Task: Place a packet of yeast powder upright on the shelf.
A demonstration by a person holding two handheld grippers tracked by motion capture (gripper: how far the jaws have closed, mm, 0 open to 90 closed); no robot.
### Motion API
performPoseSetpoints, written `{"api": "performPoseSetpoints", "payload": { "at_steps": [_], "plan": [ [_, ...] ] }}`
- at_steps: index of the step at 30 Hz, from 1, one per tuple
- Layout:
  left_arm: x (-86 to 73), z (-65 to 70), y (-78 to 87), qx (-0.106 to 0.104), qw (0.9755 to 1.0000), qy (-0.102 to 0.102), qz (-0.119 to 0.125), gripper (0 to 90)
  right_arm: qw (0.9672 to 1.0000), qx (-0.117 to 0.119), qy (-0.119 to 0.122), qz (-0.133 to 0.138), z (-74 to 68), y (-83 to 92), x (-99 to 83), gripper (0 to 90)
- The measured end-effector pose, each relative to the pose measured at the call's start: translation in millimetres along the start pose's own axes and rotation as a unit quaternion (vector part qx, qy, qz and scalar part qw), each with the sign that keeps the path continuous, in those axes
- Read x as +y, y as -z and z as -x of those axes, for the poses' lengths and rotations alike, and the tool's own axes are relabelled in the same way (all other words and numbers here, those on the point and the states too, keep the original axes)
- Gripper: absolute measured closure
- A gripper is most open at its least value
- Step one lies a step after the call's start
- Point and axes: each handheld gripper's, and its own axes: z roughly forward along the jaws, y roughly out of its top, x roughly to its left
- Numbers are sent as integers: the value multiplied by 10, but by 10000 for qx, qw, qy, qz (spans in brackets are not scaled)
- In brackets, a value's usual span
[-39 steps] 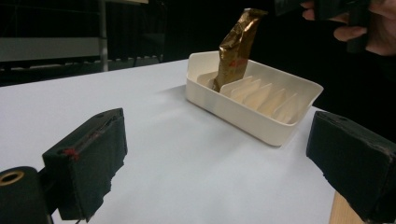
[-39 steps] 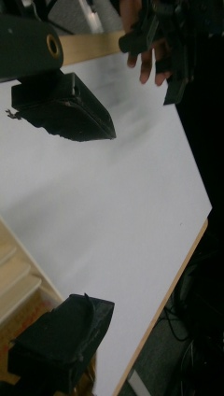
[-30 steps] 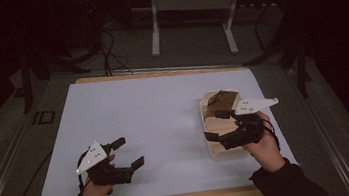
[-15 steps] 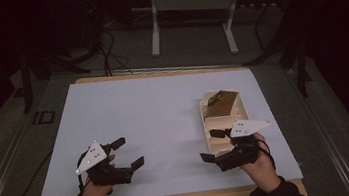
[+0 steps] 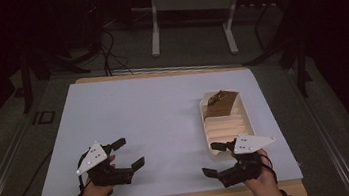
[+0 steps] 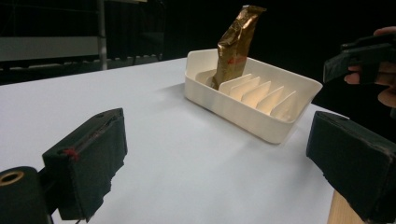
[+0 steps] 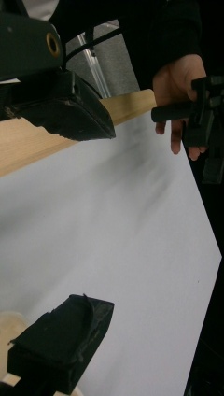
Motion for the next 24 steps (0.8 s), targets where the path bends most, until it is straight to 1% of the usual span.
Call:
{"api": "performPoseSetpoints", "payload": {
  "at_steps": [3,6,8,14,20,24],
  "plan": [
    [-1,10,-3,-5,10000,-17,4,57,10000,24,-13,-33,-11,-1,-55,142],
    [-5,16,-7,-9,10000,-32,8,57,9999,-57,125,-83,-27,0,-125,142],
    [-5,18,-10,-11,10000,-44,6,57,9999,15,132,-64,-27,-3,-160,142],
    [-11,26,-12,-28,10000,-85,-15,57,9998,0,199,-52,-28,-28,-185,142],
    [-11,26,-11,-31,10000,-76,10,57,9998,46,169,-43,-23,-37,-189,144],
    [-19,26,-20,-39,10000,-87,-24,57,9998,55,174,-64,-26,-44,-192,144]
  ]
}}
